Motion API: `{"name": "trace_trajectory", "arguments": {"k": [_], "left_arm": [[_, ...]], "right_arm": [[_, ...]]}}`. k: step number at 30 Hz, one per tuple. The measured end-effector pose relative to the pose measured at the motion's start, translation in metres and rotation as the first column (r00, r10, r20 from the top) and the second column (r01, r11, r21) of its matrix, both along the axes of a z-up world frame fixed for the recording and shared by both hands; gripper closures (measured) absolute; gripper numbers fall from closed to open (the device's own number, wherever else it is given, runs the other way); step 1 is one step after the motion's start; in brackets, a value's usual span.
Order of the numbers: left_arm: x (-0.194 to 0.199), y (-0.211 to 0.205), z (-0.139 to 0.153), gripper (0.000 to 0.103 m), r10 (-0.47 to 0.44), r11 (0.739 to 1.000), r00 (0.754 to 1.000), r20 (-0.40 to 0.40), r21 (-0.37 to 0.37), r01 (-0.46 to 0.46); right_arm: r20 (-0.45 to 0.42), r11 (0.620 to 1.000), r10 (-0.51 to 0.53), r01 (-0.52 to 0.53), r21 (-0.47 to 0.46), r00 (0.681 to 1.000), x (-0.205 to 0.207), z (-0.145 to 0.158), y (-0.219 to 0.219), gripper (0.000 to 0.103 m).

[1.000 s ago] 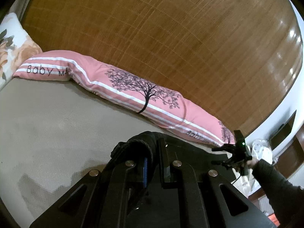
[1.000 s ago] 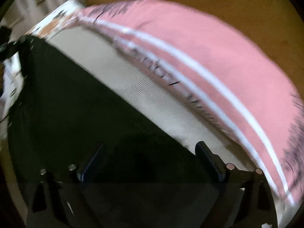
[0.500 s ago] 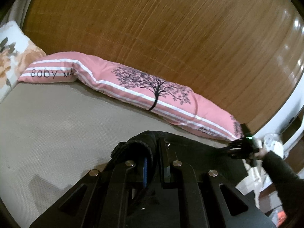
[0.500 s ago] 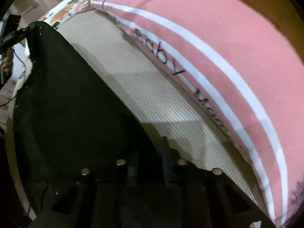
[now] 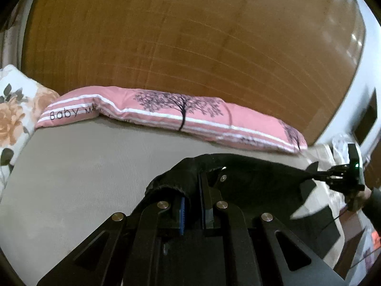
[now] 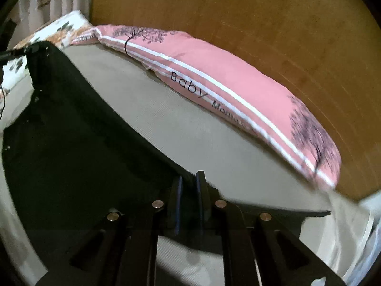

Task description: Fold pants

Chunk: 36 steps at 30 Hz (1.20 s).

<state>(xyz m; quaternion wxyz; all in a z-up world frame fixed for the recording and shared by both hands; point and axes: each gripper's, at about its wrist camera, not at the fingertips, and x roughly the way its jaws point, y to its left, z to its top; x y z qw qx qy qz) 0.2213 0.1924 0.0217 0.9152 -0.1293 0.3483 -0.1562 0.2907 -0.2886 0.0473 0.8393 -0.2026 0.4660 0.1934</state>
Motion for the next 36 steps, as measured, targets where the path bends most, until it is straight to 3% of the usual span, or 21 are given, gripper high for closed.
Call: {"name": "trace_trajectory", "arguments": {"k": [5, 11, 14, 17, 19, 21, 23, 25, 26, 29, 31, 32, 36], "left_arm": [[-0.048, 0.003, -0.011, 0.093, -0.049, 0.997, 0.998, -0.038, 0.053, 0.051], [-0.099, 0.007, -0.054, 0.092, -0.092, 0.990, 0.985, -0.148, 0.096, 0.107], [-0.115, 0.001, -0.080, 0.091, -0.108, 0.977, 0.972, -0.211, 0.156, 0.142], [-0.127, -0.007, -0.100, 0.089, -0.113, 0.964, 0.962, -0.248, 0.206, 0.166], [-0.129, -0.011, -0.107, 0.087, -0.105, 0.957, 0.958, -0.267, 0.236, 0.171], [-0.132, -0.009, -0.108, 0.086, -0.096, 0.959, 0.955, -0.280, 0.230, 0.164], [-0.133, -0.007, -0.106, 0.078, -0.075, 0.962, 0.950, -0.302, 0.230, 0.149], [-0.137, -0.002, -0.103, 0.071, -0.070, 0.970, 0.948, -0.312, 0.201, 0.138], [-0.139, 0.000, -0.101, 0.061, -0.061, 0.972, 0.948, -0.312, 0.197, 0.128], [-0.148, 0.012, -0.094, 0.052, -0.011, 0.986, 0.947, -0.322, 0.154, 0.063], [-0.153, 0.020, -0.090, 0.052, 0.007, 0.998, 0.939, -0.343, 0.054, 0.012], [-0.156, 0.026, -0.090, 0.052, 0.009, 0.999, 0.934, -0.357, -0.038, -0.025], [-0.159, 0.023, -0.094, 0.052, -0.021, 0.966, 0.918, -0.395, -0.244, -0.083]], "right_arm": [[-0.003, 0.994, -0.097, 0.097, 0.049, 0.995, -0.078, -0.001, 0.005, 0.094], [-0.114, 0.977, -0.190, 0.200, 0.078, 0.975, -0.138, -0.045, 0.010, 0.094], [-0.183, 0.966, -0.228, 0.246, 0.083, 0.956, -0.150, -0.070, 0.006, 0.102], [-0.213, 0.961, -0.255, 0.273, 0.055, 0.943, -0.157, -0.090, 0.004, 0.101], [-0.243, 0.949, -0.271, 0.301, 0.093, 0.931, -0.159, -0.094, 0.001, 0.100], [-0.275, 0.919, -0.309, 0.360, 0.158, 0.910, -0.161, -0.093, -0.005, 0.093], [-0.287, 0.891, -0.335, 0.401, 0.214, 0.897, -0.163, -0.090, -0.007, 0.084], [-0.287, 0.871, -0.359, 0.429, 0.240, 0.888, -0.167, -0.085, -0.005, 0.070], [-0.284, 0.864, -0.367, 0.438, 0.249, 0.886, -0.169, -0.084, -0.004, 0.065], [-0.286, 0.847, -0.377, 0.453, 0.280, 0.881, -0.173, -0.079, 0.000, 0.065], [-0.295, 0.822, -0.395, 0.478, 0.308, 0.870, -0.174, -0.079, -0.002, 0.065], [-0.303, 0.806, -0.405, 0.493, 0.328, 0.863, -0.175, -0.077, -0.003, 0.065], [-0.316, 0.754, -0.446, 0.542, 0.370, 0.837, -0.179, -0.076, -0.007, 0.064]]}}
